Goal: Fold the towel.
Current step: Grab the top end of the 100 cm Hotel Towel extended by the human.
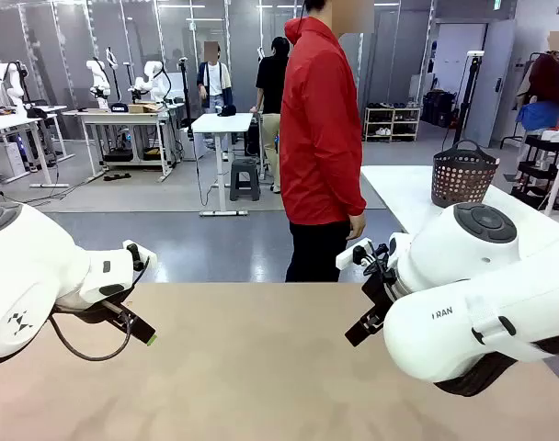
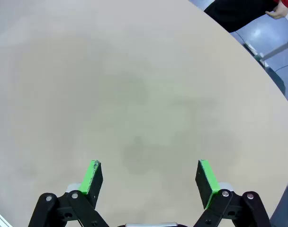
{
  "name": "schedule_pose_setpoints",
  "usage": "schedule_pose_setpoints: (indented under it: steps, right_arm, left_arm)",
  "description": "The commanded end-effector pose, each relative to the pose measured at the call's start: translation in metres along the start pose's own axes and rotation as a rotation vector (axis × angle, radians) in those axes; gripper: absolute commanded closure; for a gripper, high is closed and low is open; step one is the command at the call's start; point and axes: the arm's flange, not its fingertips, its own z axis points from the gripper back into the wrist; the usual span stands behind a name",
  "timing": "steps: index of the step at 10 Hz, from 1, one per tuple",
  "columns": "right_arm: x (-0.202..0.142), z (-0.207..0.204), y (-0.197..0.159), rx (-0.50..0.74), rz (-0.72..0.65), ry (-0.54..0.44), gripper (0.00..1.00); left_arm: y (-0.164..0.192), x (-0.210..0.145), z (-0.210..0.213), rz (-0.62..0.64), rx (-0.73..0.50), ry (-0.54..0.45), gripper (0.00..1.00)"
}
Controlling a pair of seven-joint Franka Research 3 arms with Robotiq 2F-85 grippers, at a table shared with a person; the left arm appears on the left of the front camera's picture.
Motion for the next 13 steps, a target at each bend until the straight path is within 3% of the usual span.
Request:
schedule_pose_setpoints:
  steps: [1,9,10,12,13]
  right_arm:
    - [0.0,0.0,0.0,0.0,0.0,0.0,0.0]
    - [0.0,0.0,0.0,0.0,0.0,0.0,0.0]
    - [0.0,0.0,0.0,0.0,0.002,0.0,0.0]
    - [0.032,0.048,-0.027,0.036,-0.04,-0.031,0.0]
    - [0.04,0.072,-0.044,0.119,-0.08,-0.033,0.0]
  left_arm:
    - [0.0,0.0,0.0,0.0,0.0,0.0,0.0]
    - [0.0,0.0,0.0,-0.001,0.0,0.0,0.0]
    - [0.005,0.018,0.014,-0.074,-0.025,-0.018,0.0]
    - [0.034,0.045,0.063,0.027,-0.137,0.03,0.0]
    - [0.052,0.052,0.089,0.075,-0.228,0.055,0.0]
